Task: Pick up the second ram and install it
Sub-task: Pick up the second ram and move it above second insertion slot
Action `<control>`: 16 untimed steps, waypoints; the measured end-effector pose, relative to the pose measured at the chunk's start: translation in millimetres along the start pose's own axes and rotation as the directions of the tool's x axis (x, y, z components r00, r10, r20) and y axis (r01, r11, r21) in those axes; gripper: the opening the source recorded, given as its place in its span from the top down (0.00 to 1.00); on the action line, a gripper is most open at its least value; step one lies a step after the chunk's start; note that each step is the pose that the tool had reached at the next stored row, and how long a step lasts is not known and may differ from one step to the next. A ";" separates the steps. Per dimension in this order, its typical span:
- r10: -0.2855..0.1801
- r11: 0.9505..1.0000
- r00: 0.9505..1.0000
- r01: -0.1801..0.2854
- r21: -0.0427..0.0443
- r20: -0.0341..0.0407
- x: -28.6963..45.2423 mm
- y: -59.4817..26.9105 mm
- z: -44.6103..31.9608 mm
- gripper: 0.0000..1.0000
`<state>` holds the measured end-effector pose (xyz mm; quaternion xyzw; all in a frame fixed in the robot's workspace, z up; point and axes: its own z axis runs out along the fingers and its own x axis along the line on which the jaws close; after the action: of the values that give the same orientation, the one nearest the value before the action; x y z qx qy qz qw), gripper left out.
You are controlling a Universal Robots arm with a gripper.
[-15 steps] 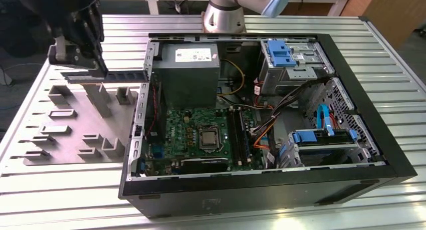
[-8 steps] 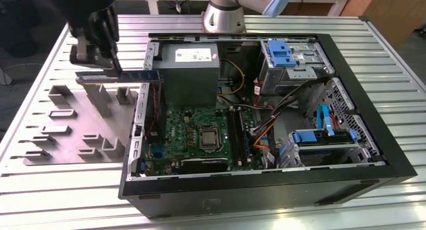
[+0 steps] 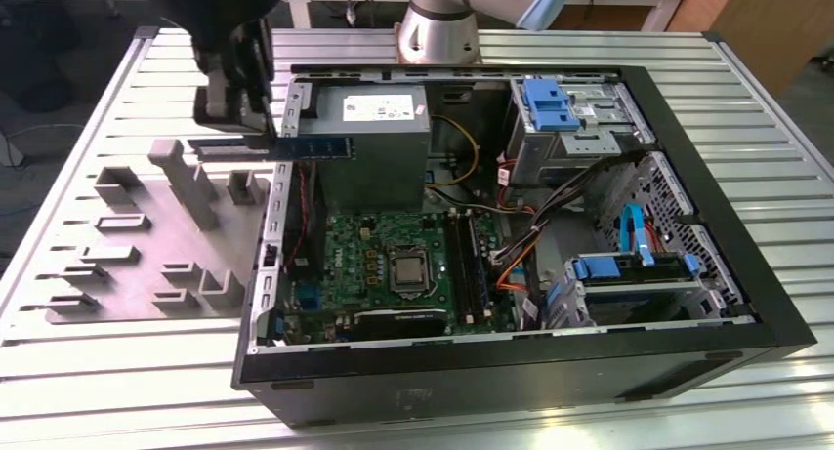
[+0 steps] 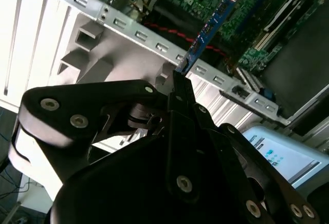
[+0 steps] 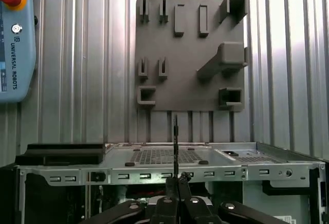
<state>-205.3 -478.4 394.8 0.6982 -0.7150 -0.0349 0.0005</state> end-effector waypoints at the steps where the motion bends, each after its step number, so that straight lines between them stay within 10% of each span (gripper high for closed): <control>1: 0.000 1.000 1.000 0.000 0.000 0.000 -0.1 -3.8 -0.2 0.89; 16: 0.000 1.000 1.000 0.000 0.000 0.000 -1.6 -63.0 -3.1 0.89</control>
<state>-142.2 -478.4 394.8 0.6982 -0.7151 -0.0349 0.0006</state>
